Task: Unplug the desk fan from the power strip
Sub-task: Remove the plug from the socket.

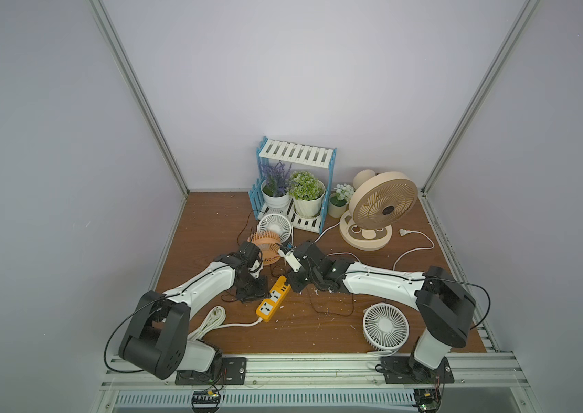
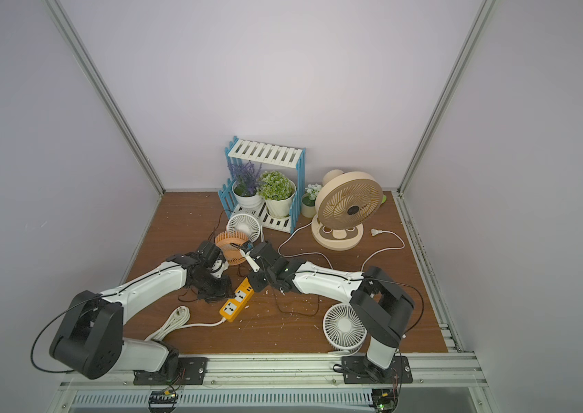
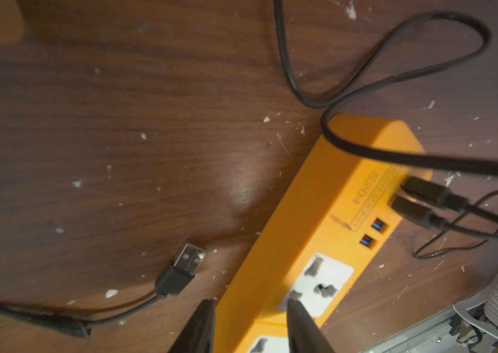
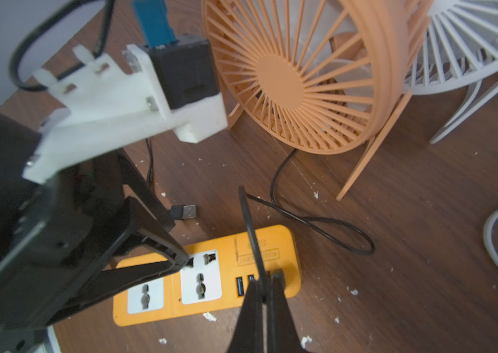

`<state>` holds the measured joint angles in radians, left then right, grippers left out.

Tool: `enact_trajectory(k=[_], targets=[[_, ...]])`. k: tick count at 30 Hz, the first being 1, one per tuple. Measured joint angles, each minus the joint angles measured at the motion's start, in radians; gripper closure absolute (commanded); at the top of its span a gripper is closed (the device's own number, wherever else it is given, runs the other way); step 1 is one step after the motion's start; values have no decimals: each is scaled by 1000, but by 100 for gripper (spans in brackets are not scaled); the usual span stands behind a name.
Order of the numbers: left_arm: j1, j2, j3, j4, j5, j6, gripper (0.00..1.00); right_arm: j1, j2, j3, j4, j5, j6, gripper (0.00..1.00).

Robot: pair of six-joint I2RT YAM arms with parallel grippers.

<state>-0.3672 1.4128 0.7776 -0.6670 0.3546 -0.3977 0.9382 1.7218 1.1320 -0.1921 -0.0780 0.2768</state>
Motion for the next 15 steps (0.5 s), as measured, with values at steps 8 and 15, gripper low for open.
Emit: enact_trajectory(k=[8,15], targets=[[0,14,0,7,17,10,63,0,0,0,1,3,0,100],[0,14,-3,13,9,24,64,0,0,0,5,4,-2,100]])
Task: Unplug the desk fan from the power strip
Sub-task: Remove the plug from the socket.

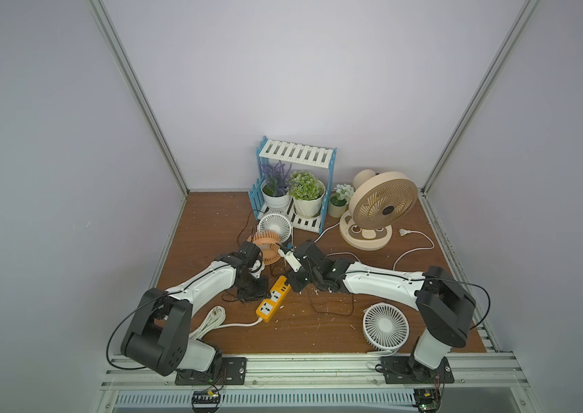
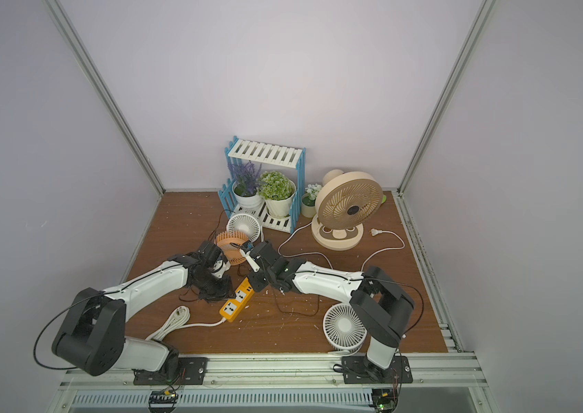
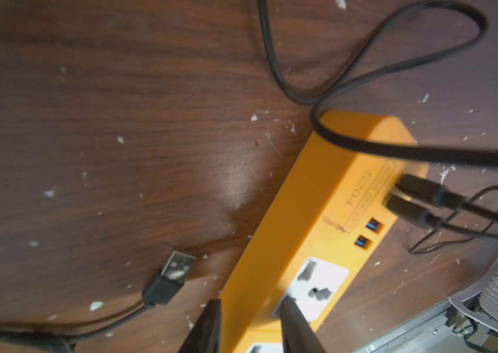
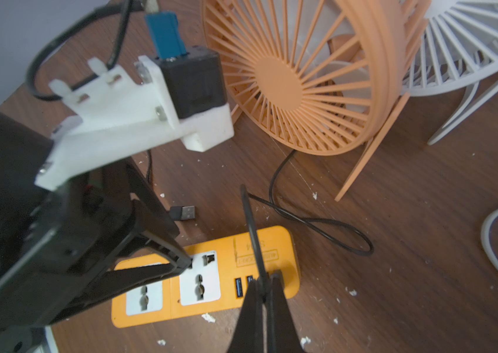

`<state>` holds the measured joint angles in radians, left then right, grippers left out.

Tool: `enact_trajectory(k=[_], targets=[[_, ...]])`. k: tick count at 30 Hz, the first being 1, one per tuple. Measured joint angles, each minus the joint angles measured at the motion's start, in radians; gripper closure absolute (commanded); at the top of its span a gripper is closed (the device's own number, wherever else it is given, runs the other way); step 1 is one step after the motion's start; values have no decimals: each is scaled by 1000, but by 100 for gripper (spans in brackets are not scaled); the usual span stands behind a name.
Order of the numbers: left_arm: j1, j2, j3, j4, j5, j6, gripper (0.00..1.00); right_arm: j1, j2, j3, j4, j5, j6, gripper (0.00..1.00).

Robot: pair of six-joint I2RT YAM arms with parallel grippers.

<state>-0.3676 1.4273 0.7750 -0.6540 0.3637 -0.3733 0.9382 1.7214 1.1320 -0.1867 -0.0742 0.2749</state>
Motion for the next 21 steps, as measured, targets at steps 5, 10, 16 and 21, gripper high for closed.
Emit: enact_trajectory(k=[5,10,16,21], targets=[[0,3,0,0,1,9,65,0,0,0,0,0,-2,100],[0,4,1,0,2,12,65,0,-1,0,19,-2,-2,100],[0,13,7,-6,3,14,64,0,-32,-13,94,-5,4,100],[0,14,11,-10,1,15,63,0,-57,-27,145,-5,14,100]])
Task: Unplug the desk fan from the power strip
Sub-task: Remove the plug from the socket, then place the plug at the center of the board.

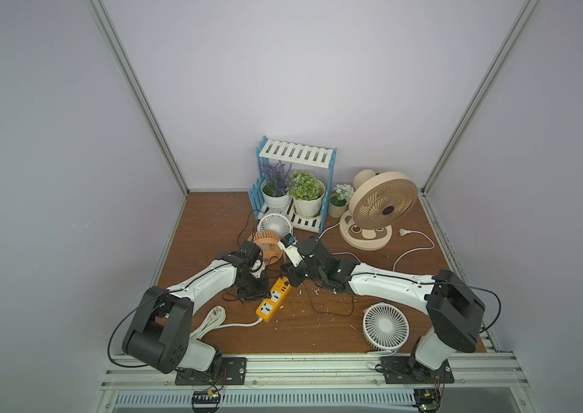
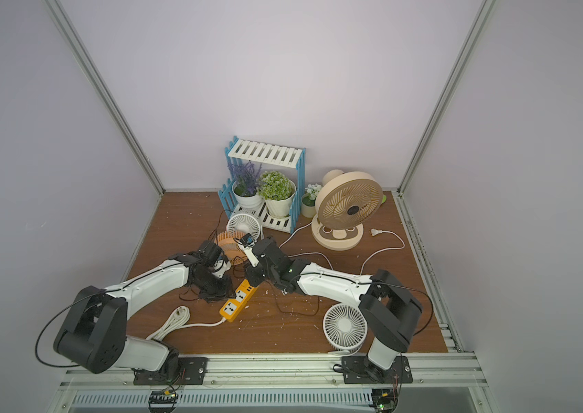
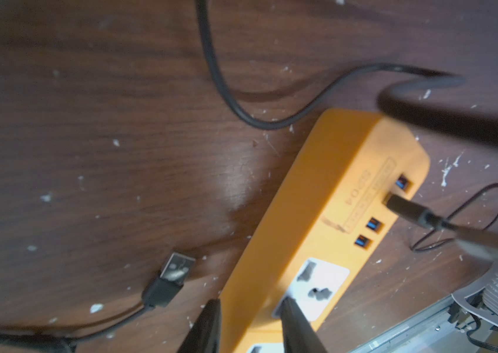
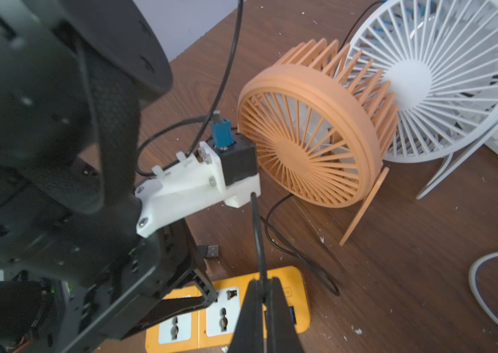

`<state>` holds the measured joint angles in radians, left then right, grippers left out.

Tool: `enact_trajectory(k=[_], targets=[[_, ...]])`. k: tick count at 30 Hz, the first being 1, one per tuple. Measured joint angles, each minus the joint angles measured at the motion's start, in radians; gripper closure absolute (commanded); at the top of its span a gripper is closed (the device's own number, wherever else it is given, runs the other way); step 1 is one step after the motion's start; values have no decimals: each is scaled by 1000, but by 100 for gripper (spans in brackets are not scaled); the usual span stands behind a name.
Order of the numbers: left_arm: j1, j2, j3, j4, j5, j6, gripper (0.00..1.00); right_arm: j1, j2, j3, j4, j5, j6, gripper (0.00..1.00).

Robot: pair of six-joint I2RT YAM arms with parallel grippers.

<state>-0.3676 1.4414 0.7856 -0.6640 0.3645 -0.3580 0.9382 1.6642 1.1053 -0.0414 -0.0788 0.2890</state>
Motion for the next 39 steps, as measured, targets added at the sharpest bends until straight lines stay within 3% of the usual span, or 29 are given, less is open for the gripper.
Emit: enact_trajectory(k=[4,8,17,24,30,31,33,35,39], targets=[[-2,-39,-8,1,-37,-11,61,0,5,11,1,2,-1,100],[-3,-195,-14,-2,-119,-59,57,0,43,87,-3,3,-6,100],[8,-643,40,-47,-484,-219,59,30,199,349,-5,-31,-39,100],[50,-754,80,-122,-673,-286,59,56,333,524,-30,-74,-50,100],[63,-781,80,-150,-739,-297,59,82,425,609,-58,-95,-64,100],[64,-781,80,-153,-742,-297,59,88,436,613,-64,-95,-66,96],[67,-780,80,-161,-744,-297,60,103,459,620,-83,-80,-69,75],[67,-777,80,-166,-743,-298,60,112,471,620,-105,-58,-75,64],[67,-755,80,-168,-733,-297,60,123,468,619,-131,-27,-82,56]])
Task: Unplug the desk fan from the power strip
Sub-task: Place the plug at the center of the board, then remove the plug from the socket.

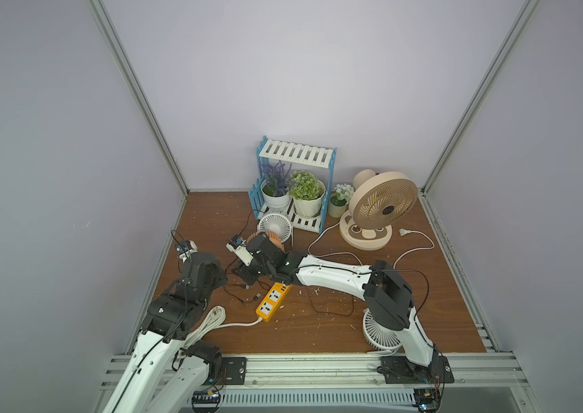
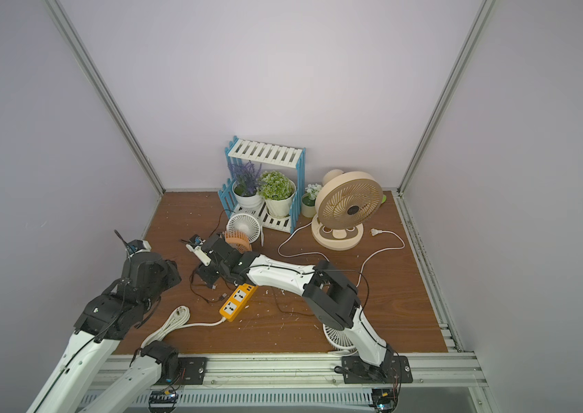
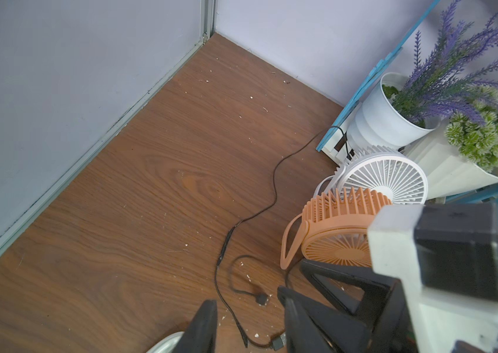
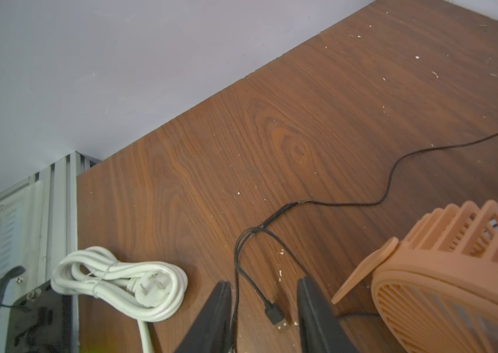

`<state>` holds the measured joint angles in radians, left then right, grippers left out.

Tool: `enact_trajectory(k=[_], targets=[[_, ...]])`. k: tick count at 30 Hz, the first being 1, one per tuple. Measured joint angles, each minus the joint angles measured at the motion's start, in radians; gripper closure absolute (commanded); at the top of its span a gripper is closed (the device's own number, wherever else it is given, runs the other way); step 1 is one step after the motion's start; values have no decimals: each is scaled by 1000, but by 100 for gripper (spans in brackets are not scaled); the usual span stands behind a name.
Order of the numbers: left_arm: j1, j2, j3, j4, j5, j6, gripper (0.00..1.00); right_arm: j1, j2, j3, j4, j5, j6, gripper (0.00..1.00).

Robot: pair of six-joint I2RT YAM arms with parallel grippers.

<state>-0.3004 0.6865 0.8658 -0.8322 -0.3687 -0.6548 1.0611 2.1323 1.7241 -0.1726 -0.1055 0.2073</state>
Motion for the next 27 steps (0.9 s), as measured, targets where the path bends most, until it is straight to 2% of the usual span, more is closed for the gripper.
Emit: enact_trajectory(k=[4,9,15,19,23,27], targets=[[0,31,0,0,18,3,61,-1,-47,-38,-6,19,-12,55],[3,97,2,1,85,31,60,-8,-190,-152,-28,51,-8,55],[4,229,6,5,246,83,55,-39,-349,-309,-103,92,54,49],[0,296,-7,41,370,118,50,-64,-391,-395,-173,104,89,36],[-37,379,-24,79,476,164,44,-86,-430,-473,-217,77,96,31],[-77,473,-51,132,576,186,42,-141,-449,-508,-237,25,92,28]])
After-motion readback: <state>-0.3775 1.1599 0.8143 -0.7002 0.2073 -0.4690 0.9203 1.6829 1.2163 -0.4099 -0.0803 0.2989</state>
